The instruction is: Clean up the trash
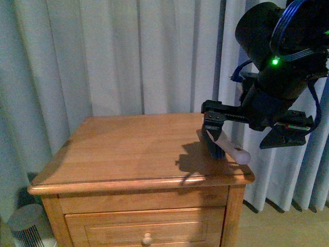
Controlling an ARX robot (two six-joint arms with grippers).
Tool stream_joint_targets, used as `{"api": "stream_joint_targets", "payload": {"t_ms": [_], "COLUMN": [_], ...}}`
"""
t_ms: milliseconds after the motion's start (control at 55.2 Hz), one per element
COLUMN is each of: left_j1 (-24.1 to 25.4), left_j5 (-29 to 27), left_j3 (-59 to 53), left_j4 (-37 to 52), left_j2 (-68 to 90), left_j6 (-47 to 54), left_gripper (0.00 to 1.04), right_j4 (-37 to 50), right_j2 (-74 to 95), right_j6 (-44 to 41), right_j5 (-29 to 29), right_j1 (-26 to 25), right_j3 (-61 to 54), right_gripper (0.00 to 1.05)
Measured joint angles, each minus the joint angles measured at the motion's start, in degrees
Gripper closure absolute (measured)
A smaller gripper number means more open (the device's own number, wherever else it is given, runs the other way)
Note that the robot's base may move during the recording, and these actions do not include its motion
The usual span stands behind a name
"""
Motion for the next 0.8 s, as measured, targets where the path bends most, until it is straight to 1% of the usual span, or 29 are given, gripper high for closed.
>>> {"api": "stream_joint_targets", "payload": {"t_ms": [471,507,525,543,597,688,724,742,796], "left_j1": [0.0,0.0,0.0,0.0,0.0,0.0,0.0,0.0,0.0], "left_j5": [0.0,0.0,0.0,0.0,0.0,0.0,0.0,0.0,0.0], "left_j3": [0.0,0.0,0.0,0.0,0.0,0.0,0.0,0.0,0.0], "left_j4": [0.0,0.0,0.0,0.0,0.0,0.0,0.0,0.0,0.0], "left_j2": [0.0,0.0,0.0,0.0,0.0,0.0,0.0,0.0,0.0], "left_j6": [0.0,0.0,0.0,0.0,0.0,0.0,0.0,0.0,0.0], "left_gripper": [0.77,0.77,0.77,0.77,0.77,0.77,0.77,0.77,0.77], "right_j4": [1.5,1.5,1.5,1.5,1.5,1.9,1.9,1.9,1.9], "right_j2": [3.4,3.6,3.7,3.8,4.2,4.9,4.9,5.0,5.0], "right_j6": [1.7,1.7,1.7,1.7,1.7,1.8,1.9,1.9,1.9], "right_j5": [-1.2,-1.2,-1.2,-1.2,-1.2,-1.2,-1.2,-1.2,-1.1], "right_j1": [0.0,0.0,0.0,0.0,0.0,0.0,0.0,0.1,0.1], "right_j3": [0.4,0.4,0.4,0.4,0.4,0.4,0.4,0.4,0.4], "right_gripper": [0.08,0.12,0.16,0.17,0.27,0.48,0.54,0.60,0.70]}}
